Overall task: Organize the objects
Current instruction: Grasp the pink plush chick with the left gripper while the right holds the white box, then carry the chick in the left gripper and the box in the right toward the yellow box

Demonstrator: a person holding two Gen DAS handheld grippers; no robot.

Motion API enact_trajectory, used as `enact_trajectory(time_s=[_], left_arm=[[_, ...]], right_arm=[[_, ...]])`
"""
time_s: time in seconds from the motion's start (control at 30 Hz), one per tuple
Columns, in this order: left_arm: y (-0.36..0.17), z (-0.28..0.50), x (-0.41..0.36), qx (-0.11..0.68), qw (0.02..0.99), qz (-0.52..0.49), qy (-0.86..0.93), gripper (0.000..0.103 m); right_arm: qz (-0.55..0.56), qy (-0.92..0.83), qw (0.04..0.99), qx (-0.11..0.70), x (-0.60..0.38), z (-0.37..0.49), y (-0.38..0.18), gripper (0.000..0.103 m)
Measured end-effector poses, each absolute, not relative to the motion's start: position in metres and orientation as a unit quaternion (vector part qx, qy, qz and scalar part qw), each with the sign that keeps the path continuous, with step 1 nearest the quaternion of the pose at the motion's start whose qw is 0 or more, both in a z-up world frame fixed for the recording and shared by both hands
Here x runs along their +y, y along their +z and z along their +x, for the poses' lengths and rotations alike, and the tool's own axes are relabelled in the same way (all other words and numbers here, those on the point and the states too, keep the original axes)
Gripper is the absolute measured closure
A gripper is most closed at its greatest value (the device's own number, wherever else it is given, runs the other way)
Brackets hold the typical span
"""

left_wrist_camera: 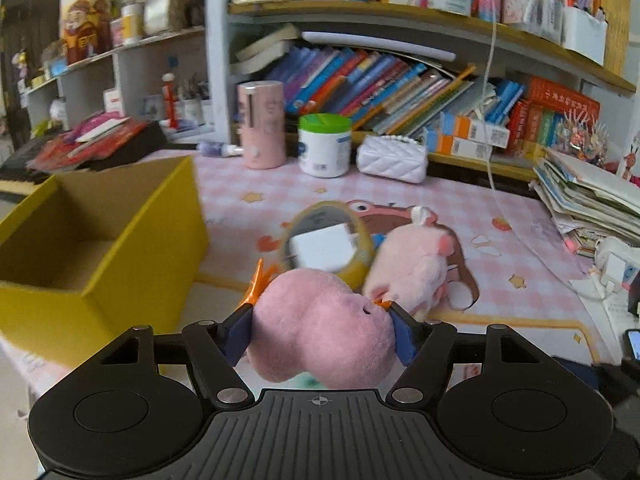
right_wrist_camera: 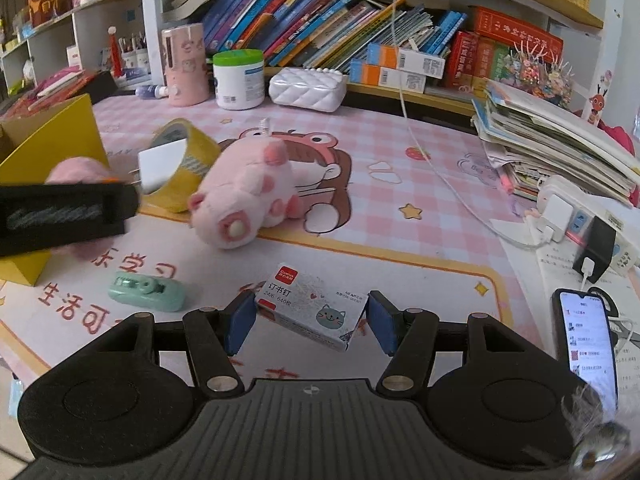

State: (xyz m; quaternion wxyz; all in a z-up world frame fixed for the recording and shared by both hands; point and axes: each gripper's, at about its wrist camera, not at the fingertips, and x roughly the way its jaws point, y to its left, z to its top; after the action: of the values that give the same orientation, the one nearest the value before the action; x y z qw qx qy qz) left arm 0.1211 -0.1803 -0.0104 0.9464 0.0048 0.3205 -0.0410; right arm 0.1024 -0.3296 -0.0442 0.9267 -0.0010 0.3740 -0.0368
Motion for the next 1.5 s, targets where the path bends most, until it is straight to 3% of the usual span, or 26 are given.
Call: enact_trajectory(time_s=[0.87,1.5], left_arm=[[-0.008,0.033,0.030,0.343,0.936,0.000,0.074,0.034],[-0.005,0.001,0.093,0.322,0.946,0.025,0.034,0.033]], right_arm=[[-0.027,-0.030,0.927,0.372,-0.113,0.044,-0.009,0.045],[0.001,-0.049,0.931,0.363,-0.042,0.000,-0.011,0.045]])
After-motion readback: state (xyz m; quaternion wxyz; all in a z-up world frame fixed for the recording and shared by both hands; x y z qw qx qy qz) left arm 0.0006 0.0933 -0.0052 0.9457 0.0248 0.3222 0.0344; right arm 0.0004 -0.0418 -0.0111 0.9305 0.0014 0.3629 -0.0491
